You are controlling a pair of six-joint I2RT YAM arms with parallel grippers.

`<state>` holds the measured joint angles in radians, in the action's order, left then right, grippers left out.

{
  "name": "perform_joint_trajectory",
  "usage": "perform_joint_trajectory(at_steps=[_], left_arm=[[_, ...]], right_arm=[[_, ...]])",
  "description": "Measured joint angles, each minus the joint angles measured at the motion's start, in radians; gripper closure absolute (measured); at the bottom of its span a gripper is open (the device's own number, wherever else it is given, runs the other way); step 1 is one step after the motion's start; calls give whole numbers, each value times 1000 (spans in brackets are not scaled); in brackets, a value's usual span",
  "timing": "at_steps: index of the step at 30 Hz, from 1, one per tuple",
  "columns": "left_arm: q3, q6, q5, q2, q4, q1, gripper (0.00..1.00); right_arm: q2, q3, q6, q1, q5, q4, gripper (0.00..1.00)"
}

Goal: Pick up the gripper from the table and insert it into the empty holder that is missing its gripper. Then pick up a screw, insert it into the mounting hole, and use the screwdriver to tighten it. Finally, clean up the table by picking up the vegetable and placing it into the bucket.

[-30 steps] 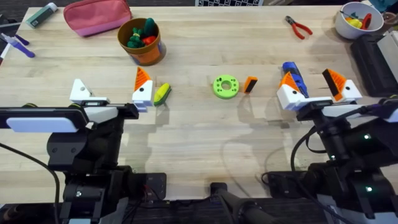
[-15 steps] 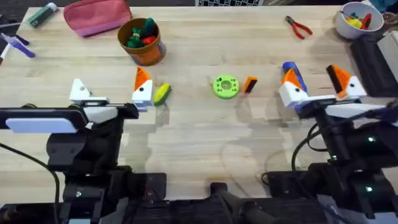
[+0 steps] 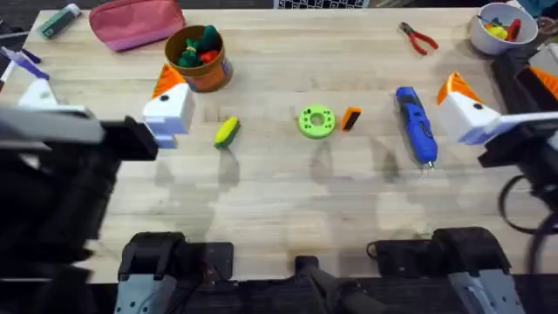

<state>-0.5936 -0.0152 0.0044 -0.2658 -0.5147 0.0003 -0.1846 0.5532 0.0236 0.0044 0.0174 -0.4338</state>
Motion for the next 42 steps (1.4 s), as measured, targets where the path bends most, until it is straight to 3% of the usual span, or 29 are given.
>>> perform_joint_trajectory(at_steps=[7,14,20,26,31,37,42], left_arm=[[-296,0,0,-341,-321,0,15],[-432,0,0,-602,-446,0,15],[-453,0,0,-754,-468,0,15],[-453,0,6,-837,-454,0,15],[-456,92,101,-865,-478,-7,16],[-528,186,137,-967,-574,-84,15],[-557,213,129,-1108,-572,-161,15]], right_arm=[[-305,317,6,0,0,-394,7],[-552,479,6,0,0,-593,9],[-687,507,6,0,0,-666,8],[-740,507,6,0,0,-666,9],[-768,507,6,0,0,-666,9],[-776,507,6,0,0,-666,8],[-776,507,6,0,0,-666,9]])
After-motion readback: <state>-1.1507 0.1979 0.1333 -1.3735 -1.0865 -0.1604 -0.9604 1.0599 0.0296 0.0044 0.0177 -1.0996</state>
